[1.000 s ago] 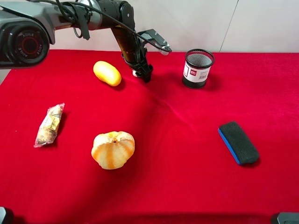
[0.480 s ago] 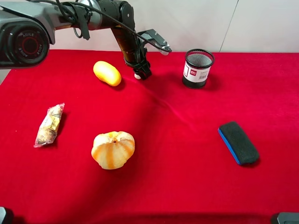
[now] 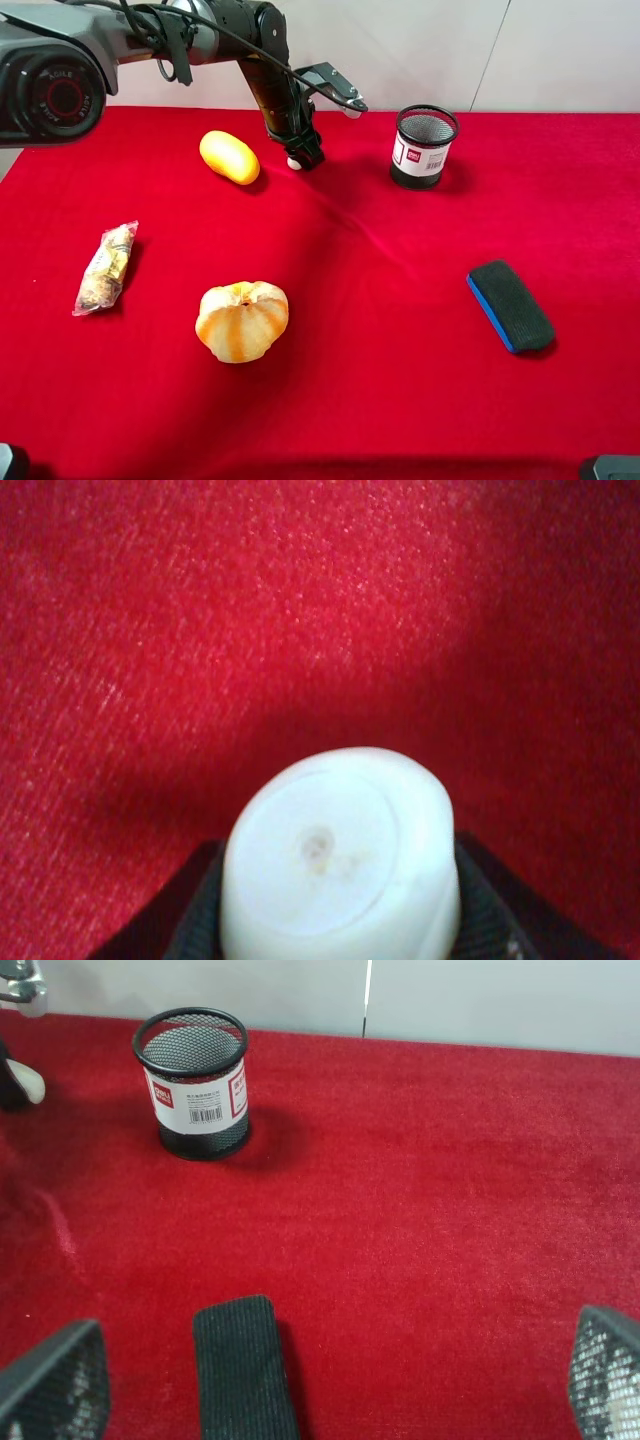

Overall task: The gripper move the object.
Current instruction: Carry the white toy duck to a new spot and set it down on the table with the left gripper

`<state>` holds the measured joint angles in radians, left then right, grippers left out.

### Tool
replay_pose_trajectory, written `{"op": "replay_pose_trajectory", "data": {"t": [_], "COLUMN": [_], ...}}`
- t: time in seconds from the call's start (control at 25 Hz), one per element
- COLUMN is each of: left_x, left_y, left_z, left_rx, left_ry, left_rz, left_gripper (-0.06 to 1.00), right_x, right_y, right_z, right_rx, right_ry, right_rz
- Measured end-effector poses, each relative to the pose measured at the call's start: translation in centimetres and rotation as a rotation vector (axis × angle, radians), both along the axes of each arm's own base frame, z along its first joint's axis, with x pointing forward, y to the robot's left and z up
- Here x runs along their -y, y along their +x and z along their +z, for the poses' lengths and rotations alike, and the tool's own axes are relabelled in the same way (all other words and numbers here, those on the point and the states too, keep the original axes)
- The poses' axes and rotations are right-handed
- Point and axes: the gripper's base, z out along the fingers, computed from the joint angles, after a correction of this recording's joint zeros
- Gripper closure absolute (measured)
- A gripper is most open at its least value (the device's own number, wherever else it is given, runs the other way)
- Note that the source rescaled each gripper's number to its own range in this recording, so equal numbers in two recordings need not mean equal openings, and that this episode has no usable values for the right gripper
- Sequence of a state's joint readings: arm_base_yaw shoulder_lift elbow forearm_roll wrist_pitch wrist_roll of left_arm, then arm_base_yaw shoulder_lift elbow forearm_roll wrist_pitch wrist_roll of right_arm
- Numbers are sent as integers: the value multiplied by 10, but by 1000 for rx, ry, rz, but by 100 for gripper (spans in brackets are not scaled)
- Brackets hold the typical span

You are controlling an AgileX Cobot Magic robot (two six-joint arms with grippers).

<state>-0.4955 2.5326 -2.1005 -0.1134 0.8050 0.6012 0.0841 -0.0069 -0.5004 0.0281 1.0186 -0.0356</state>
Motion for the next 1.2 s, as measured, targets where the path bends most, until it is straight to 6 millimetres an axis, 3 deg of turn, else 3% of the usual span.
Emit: {"op": "replay_pose_trajectory", "data": {"t": [0.2,0.56,1.2], "left_x": [0,-1,-2], "left_y": [0,-3,-31], "left_z": [5,34,98], "left_rx": [7,13,-83], "left_ry": [-4,-22,-11], "left_rz": [0,32,108], "left_gripper": [90,91,92], "right_x": [0,0,0], "right_y": [0,0,0], "right_z": [0,0,0], "right_rx": [0,0,0], "right_ry": [0,0,0], "right_rz": [0,0,0]}}
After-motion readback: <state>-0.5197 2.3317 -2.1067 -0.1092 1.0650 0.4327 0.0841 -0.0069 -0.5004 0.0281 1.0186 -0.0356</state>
